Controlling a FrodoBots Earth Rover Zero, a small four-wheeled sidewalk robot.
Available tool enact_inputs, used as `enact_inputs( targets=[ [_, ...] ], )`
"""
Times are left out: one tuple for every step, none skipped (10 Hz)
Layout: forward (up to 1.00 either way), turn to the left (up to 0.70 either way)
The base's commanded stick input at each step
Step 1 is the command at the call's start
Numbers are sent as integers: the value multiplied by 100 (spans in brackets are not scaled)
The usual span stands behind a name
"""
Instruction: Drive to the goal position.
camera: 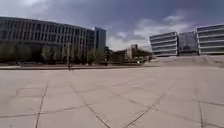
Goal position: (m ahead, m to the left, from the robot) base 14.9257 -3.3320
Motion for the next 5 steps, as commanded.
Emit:
enact_inputs(
  targets=[
    [100, -1],
    [100, -1],
    [100, -1],
    [100, -1],
    [100, -1]
  ],
)
